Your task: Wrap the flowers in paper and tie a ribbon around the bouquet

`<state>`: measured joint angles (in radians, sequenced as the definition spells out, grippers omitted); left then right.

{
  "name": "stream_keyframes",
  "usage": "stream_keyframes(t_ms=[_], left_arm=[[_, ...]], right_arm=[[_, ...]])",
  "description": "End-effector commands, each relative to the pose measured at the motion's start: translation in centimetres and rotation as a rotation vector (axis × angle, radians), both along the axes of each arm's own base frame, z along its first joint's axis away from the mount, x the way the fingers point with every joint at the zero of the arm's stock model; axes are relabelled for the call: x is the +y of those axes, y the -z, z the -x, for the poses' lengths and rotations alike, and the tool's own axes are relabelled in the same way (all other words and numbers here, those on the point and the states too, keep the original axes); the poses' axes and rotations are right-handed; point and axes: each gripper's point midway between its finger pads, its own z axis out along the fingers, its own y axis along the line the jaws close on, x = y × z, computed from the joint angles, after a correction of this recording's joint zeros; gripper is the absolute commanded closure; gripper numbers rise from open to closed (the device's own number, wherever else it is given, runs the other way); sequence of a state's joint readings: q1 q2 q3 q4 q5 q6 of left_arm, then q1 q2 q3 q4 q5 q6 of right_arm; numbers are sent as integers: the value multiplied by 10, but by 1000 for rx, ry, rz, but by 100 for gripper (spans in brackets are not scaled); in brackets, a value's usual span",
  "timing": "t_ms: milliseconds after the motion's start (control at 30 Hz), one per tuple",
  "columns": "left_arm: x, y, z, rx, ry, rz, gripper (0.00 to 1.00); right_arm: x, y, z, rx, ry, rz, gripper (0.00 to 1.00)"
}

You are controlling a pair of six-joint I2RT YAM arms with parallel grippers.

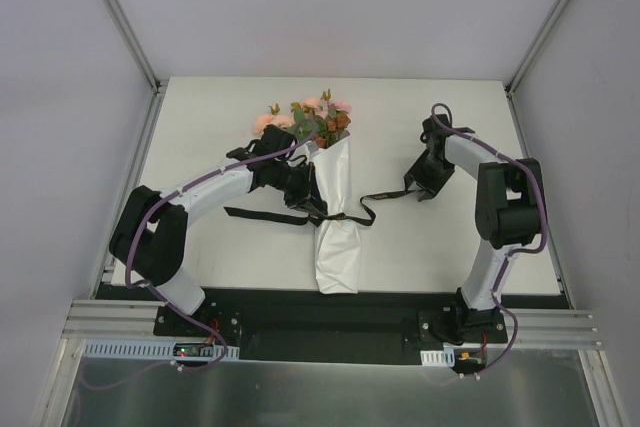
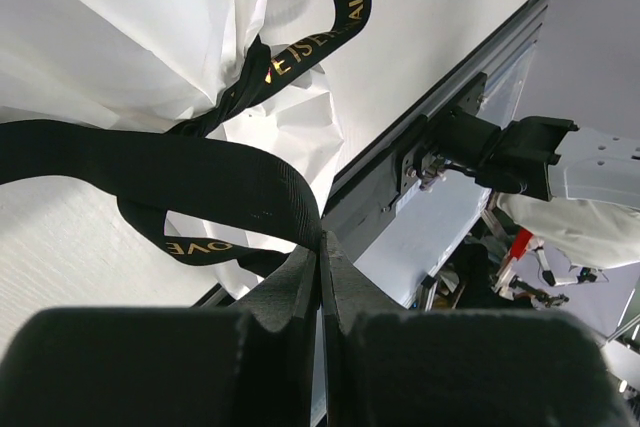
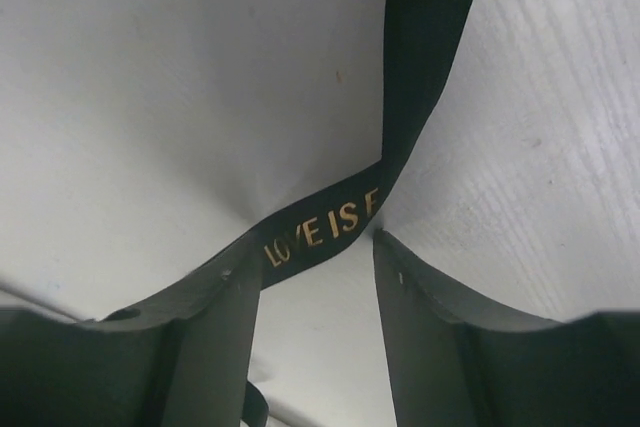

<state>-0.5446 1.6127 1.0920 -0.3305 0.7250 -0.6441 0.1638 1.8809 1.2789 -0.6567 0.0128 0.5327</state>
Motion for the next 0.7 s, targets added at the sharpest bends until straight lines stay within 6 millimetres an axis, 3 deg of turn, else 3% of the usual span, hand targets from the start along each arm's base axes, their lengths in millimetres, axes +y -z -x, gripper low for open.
stream_keyframes(t_ms=[0, 33, 100, 200, 233, 300, 333, 367, 433, 467, 533, 600, 633, 667], left_arm=[[-7, -10, 2, -28, 30, 32, 100], [-6, -10, 2, -30, 29, 32, 100], [-6, -9, 3, -36, 31, 28, 100], [-5, -9, 3, -62, 33, 25, 100], [-3, -5, 1, -76, 19, 4, 100], [-2, -4, 1, -100, 17, -4, 100], [1, -1, -1, -114, 5, -21, 100], [2, 1, -3, -135, 2, -30, 100], [3, 3, -1, -174, -3, -45, 100], [6, 7, -4, -210, -19, -70, 100], [5, 7, -3, -282, -24, -54, 100], [1, 3, -10, -374, -41, -23, 100], [4, 7, -6, -396, -43, -17, 100], [3, 7, -6, -420, -46, -6, 100]], right_arm=[[-12, 7, -14, -22, 26, 52, 52], [-14, 6, -17, -42, 6, 64, 65], [-20, 4, -29, -89, -8, 96, 73], [-20, 3, -43, -111, -74, 81, 95], [-21, 3, -47, -129, -137, 87, 100], [-3, -5, -52, -196, -232, 4, 99], [7, -25, -56, -278, -295, -31, 100], [29, -44, -65, -398, -414, -127, 100], [52, -68, -56, -478, -522, -225, 100], [75, -102, -51, -573, -615, -326, 100], [111, -139, -43, -645, -738, -400, 100], [154, -155, -13, -606, -879, -470, 100], [171, -175, -11, -633, -925, -498, 100], [186, -180, 3, -604, -963, -565, 100]])
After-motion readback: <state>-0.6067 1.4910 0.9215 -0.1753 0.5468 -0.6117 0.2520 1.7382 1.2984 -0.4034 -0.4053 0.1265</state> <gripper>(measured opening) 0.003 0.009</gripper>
